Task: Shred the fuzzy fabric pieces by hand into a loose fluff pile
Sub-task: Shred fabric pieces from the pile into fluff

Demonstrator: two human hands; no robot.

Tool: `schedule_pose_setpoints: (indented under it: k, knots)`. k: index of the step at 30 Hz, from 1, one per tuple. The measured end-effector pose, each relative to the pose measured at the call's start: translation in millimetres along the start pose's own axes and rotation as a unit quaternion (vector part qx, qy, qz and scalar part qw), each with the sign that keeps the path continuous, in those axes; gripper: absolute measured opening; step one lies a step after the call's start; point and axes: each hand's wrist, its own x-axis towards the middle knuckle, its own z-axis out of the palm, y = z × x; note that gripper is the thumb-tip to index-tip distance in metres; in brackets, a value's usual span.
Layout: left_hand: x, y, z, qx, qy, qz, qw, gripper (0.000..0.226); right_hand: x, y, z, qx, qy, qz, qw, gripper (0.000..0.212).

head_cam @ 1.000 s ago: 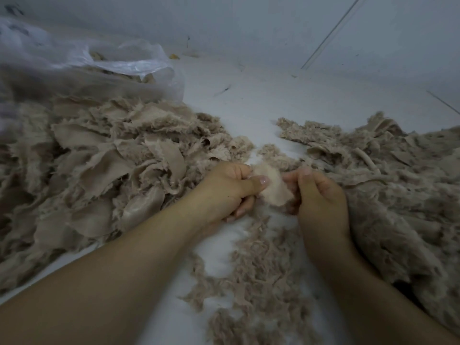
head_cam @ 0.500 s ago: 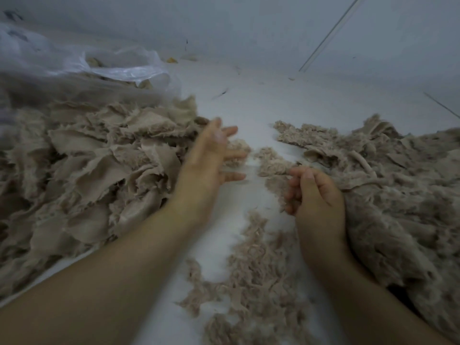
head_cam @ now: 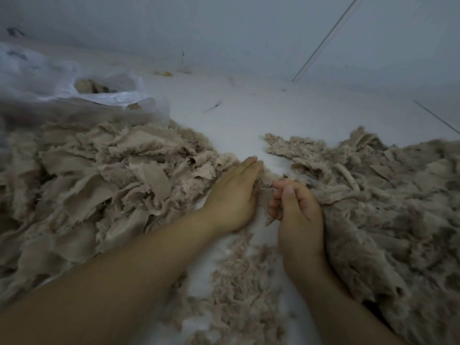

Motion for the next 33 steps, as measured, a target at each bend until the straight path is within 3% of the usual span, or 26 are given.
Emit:
schedule_pose_setpoints:
  k: [4,7,12,20,23,26,29,31,33]
  knots:
    - [35,5,6,0.095,-0.058,-0.028,0.993,0.061,3,2,-1,0.006,0.012,0.014,1.000,0.025]
    - [30,14,11,0.195,-0.020,0.022,0.980,0.030,5,5,0,0.021,0.015,0.023,0.999,0.022]
    - [-23,30,15,0.159,0.019,0.036,0.986,0.020,5,5,3,0.050,0.019,0.044,0.998,0.027]
    - [-91,47,7,-0.030,0.044,0.001,0.999,0.013,1,-2,-2,0.056,0.038,0.053,0.996,0.033]
    - [-95,39,-1,-0.116,0.094,-0.040,0.988,0.005,0,-5,-2,0.037,0.024,0.041,0.998,0.030]
    - [-85,32,-6,-0.210,0.114,-0.112,0.965,0.014,0,-5,-3,-0.008,-0.018,0.032,0.999,0.022]
    - [-80,27,-6,-0.275,0.094,-0.124,0.949,0.019,-2,0,-9,-0.082,-0.089,0.021,0.992,0.018]
    - [-77,23,-9,-0.373,0.091,-0.140,0.912,0.021,-4,2,-10,-0.153,-0.150,-0.039,0.976,0.016]
    - [-73,18,-13,-0.456,0.093,-0.160,0.870,0.024,-5,5,-9,-0.201,-0.180,-0.098,0.958,0.029]
